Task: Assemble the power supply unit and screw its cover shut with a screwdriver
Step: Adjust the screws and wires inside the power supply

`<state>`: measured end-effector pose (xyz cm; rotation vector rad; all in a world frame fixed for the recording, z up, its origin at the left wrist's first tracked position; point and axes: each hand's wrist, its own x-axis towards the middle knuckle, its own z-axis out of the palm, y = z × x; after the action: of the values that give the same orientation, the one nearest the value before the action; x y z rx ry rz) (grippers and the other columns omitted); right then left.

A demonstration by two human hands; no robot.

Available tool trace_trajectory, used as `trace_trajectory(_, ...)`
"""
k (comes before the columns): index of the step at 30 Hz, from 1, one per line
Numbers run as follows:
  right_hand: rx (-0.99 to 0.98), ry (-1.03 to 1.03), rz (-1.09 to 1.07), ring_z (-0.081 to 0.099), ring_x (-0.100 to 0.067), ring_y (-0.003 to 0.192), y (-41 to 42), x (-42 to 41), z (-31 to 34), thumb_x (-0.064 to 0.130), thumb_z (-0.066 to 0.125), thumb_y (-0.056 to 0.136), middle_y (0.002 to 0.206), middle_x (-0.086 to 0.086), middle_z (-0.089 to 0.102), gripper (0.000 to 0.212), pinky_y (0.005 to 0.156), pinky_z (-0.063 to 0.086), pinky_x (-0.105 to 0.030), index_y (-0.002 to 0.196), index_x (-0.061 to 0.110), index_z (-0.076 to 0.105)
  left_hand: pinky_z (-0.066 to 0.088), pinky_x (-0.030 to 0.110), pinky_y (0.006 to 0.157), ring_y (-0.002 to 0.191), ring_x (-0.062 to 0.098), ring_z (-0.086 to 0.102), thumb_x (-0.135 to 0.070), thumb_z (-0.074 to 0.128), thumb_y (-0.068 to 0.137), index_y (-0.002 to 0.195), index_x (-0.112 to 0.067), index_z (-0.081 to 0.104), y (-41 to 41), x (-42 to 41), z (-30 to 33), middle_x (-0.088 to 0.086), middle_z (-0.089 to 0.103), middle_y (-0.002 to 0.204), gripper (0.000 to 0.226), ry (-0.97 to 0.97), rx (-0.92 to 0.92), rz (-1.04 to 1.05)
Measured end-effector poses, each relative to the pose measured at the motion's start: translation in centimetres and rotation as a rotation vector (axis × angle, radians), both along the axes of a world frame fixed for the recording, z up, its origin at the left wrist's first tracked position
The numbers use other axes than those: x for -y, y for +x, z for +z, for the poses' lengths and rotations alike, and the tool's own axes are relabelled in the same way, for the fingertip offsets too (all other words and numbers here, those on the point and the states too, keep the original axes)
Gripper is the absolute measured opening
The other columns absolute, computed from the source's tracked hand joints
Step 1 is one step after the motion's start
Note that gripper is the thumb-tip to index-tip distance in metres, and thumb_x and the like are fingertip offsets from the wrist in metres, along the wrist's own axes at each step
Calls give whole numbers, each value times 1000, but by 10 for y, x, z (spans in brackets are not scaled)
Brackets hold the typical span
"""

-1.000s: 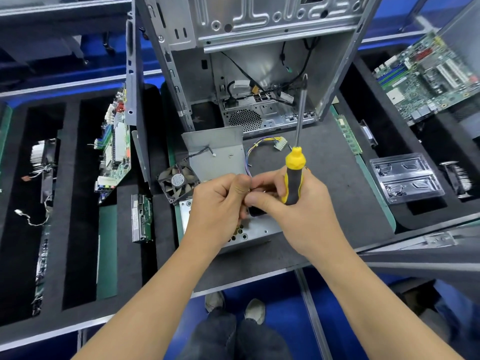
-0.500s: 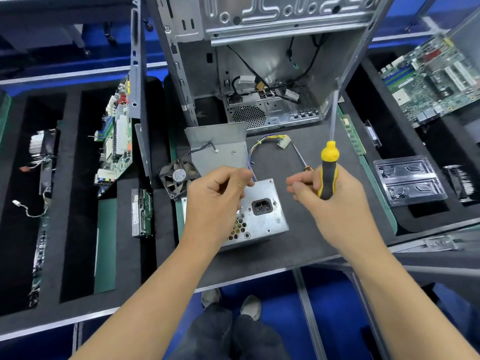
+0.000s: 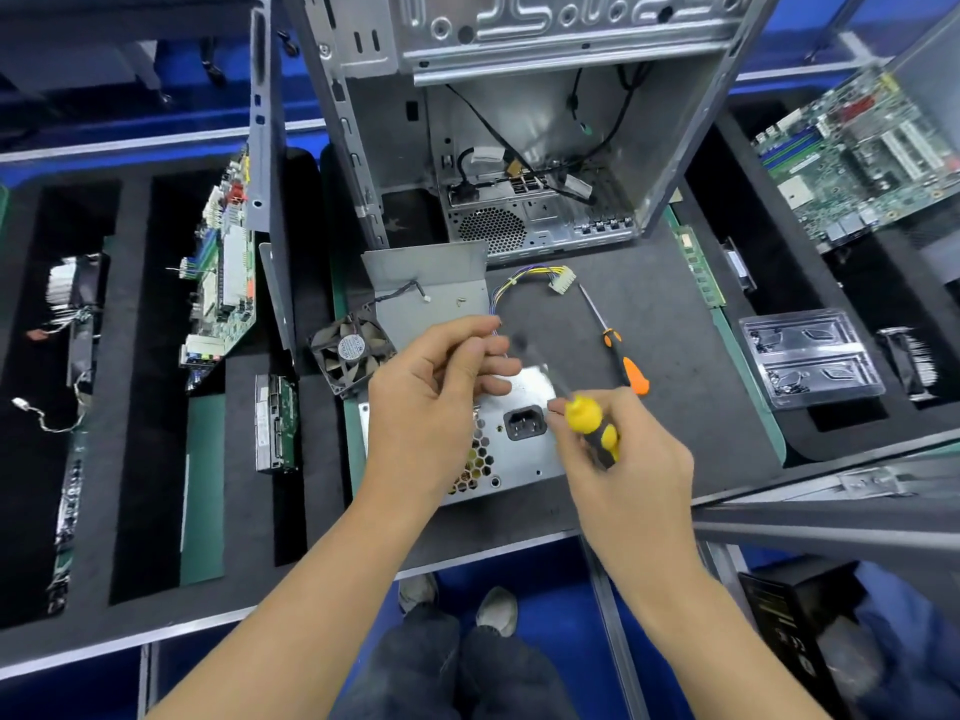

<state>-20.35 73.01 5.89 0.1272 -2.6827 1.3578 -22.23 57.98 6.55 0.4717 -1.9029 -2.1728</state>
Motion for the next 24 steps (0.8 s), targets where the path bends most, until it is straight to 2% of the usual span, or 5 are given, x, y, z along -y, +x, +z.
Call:
trace_trajectory(7, -155, 36, -8, 54, 2, 78, 6, 0, -11, -12, 74, 78, 89, 8, 68, 18, 69, 39, -7, 82, 4, 67, 48, 21, 54, 63, 13, 63, -4, 49, 97, 103, -3, 69, -24, 32, 17, 2, 70, 73, 21, 525, 242, 87)
trace_trajectory(13, -74, -17, 0, 49, -2, 66, 1, -5, -7, -2, 76, 83, 74, 21, 58, 17, 60, 35, -7, 85, 14, 70, 33, 20, 53, 47, 5, 36, -78, 64, 73, 77, -21, 73, -40, 51, 12, -15, 39, 52, 58, -602, 376, -526)
trace_trajectory(17, -23, -43, 8, 43, -11, 61, -3, -8, -5, 2, 76, 84, 64, 18, 53, 20, 54, 33, -11, 81, 20, 68, 27, 31, 60, 55, 12, 34, -71, 68, 73, 69, -25, 73, -54, 49, 18, -5, 41, 59, 46, -695, 538, -1043)
trace_trajectory(21, -23, -47, 19, 42, -19, 62, -6, -9, -3, 9, 79, 84, 65, 6, 59, 19, 51, 35, -18, 77, 18, 64, 32, 27, 59, 56, 11, 39, -53, 69, 85, 93, -2, 72, -65, 48, 14, -7, 48, 60, 51, -615, 624, -1129)
trace_trajectory(24, -21, 18, 50, 42, -21, 60, -12, -13, 4, 19, 80, 84, 64, 2, 61, 31, 52, 39, -24, 71, 11, 52, 35, 32, 80, 80, 17, 46, -48, 69, 76, 85, -3, 71, -66, 46, 11, 2, 56, 81, 46, -456, 654, -1169)
